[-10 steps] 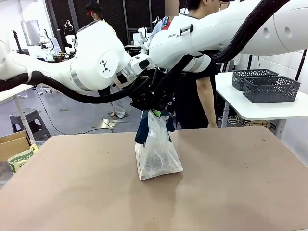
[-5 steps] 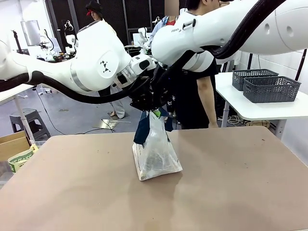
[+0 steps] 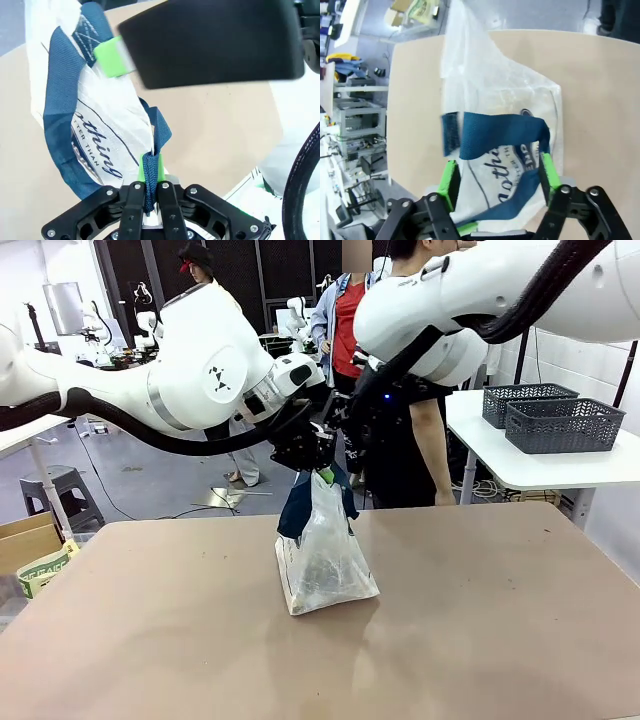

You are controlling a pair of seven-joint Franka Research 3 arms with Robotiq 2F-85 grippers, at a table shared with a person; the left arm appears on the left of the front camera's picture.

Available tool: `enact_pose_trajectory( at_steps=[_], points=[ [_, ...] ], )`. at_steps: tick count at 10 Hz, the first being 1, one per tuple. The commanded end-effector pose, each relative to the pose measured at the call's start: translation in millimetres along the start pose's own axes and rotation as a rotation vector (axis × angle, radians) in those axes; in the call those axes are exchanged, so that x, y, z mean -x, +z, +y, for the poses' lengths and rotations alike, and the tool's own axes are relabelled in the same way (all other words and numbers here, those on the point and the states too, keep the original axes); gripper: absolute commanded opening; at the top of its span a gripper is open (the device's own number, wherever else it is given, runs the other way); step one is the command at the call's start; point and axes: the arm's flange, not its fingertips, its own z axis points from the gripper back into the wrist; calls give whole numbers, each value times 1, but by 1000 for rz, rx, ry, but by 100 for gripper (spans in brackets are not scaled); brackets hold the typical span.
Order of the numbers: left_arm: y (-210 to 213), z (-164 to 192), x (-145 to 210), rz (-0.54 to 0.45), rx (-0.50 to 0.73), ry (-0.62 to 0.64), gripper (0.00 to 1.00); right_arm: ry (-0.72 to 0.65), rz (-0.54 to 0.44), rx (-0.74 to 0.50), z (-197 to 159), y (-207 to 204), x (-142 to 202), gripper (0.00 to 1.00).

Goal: Transfer purchased items from the store into the shopping bag.
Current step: Move the Reusable shopping bag to the right side of the table.

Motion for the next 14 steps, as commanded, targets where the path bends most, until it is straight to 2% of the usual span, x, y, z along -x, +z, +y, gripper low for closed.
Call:
enact_pose_trajectory(
  at_steps=[1, 5, 7, 9, 10, 11, 14],
  points=[
    [2, 0, 0, -3, 8, 4, 0, -24, -47, -16, -25, 19, 25, 100],
    [2, 0, 0, -3, 8, 4, 0, 254, 35, -76, -56, 71, 68, 100],
    [2, 0, 0, -3, 8, 4, 0, 378, 54, -95, -69, 88, 77, 100],
    [2, 0, 0, -3, 8, 4, 0, 506, 82, -80, -82, 92, 81, 100],
    [2, 0, 0, -3, 8, 4, 0, 543, 83, 11, -84, 91, 82, 100],
    [2, 0, 0, -3, 8, 4, 0, 441, 77, -63, -72, 96, 75, 100],
    [2, 0, 0, -3, 8, 4, 0, 441, 77, -63, -72, 96, 75, 100]
  ],
)
